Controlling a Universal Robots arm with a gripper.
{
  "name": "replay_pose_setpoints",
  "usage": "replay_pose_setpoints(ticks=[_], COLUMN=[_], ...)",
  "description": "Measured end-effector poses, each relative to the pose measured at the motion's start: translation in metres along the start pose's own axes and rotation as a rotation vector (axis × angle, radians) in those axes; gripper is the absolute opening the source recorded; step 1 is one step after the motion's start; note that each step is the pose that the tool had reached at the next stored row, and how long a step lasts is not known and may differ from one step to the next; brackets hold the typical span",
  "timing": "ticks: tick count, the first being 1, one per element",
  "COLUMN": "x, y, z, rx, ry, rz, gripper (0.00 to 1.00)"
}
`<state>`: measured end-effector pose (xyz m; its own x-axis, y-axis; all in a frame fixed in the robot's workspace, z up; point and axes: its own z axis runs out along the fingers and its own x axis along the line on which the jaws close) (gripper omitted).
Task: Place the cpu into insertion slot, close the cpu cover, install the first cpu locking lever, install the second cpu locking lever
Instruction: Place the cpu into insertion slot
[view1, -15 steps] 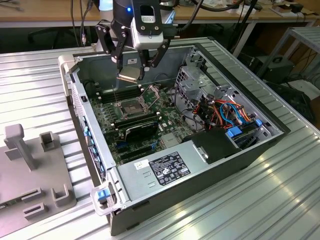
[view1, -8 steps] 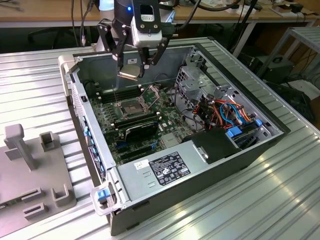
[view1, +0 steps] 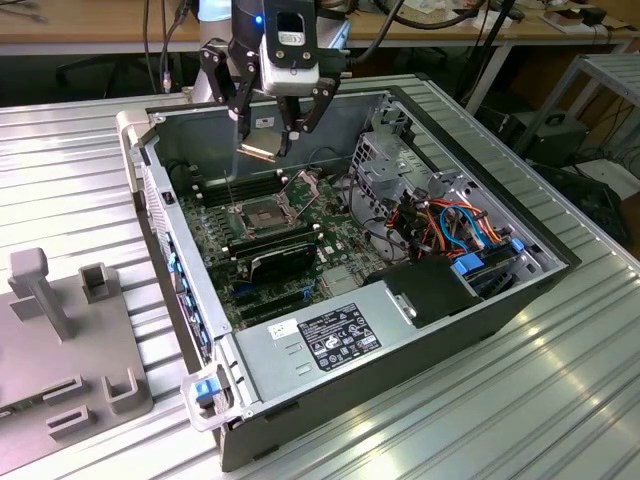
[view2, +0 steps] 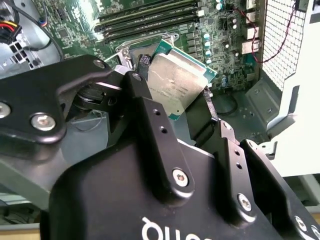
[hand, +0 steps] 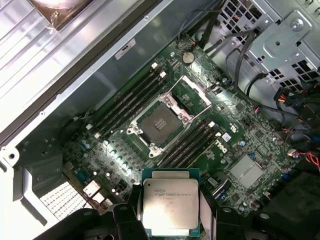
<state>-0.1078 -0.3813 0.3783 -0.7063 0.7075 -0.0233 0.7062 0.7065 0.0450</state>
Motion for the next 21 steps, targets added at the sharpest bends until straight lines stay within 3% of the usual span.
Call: replay_pose_setpoints(ticks=[8, 21], x=[0.0001, 0.0001], y=[-0.0001, -0.0001], z=[0.0036, 0.0038], rx=[0.0038, 0.0038], ry=[-0.0070, -0.0076], rz=[0.155, 0.168], gripper=[0.55, 0.55])
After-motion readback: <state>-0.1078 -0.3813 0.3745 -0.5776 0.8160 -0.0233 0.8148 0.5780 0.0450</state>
